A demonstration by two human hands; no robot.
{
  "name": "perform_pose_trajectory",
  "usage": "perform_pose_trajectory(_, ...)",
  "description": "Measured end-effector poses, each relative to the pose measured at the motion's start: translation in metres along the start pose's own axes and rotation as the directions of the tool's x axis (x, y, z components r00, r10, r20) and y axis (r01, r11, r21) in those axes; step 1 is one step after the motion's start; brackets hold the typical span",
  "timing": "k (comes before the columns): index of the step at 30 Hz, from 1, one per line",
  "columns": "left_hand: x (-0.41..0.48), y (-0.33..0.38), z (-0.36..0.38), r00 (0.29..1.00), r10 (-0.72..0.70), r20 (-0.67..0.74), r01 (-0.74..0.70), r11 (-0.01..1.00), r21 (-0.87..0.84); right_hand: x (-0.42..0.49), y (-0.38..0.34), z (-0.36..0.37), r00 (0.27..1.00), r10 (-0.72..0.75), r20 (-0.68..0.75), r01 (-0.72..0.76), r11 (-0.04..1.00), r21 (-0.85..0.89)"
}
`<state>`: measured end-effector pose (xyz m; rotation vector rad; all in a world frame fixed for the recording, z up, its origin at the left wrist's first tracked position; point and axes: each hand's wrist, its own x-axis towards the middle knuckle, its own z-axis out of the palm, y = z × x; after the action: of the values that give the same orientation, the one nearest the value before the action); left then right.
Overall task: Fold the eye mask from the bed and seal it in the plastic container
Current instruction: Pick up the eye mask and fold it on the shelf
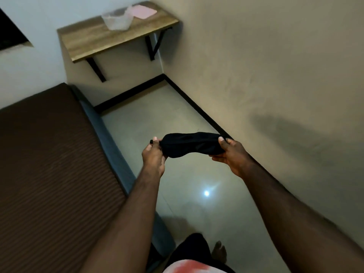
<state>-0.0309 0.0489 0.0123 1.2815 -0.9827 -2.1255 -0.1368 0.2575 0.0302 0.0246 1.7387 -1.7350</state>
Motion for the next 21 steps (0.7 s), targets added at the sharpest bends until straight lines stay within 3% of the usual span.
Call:
perform_pose_trajectory(5, 0.040, 0.022, 0.010, 1.000, -0.026, -0.012, 0.023, 0.989, -0.146, 0.059, -0.029, 0.032, 0.998, 0.003, 0.065, 0.001, 0.998, -0.060)
perform_pose_trajectory(11, 0.114, 0.061, 0.025, 0.999, -0.045, 0.009, 0.046, 0.983, -0.178, 0.157, -0.079, 0.085, 0.988, -0.045, 0.148, 0.047, 0.999, -0.010)
perform_pose_trajectory(17, 0.205, 0.138, 0.030, 1.000, 0.011, -0.004, -0.011, 0.997, -0.072, 0.250, -0.135, 0.152, 0.944, -0.100, 0.313, 0.108, 0.994, -0.009)
perform_pose_trajectory(21, 0.261, 0.189, 0.037, 0.998, 0.064, -0.005, -0.064, 0.997, -0.029, 0.304, -0.163, 0.195, 0.944, -0.122, 0.308, 0.149, 0.987, -0.065)
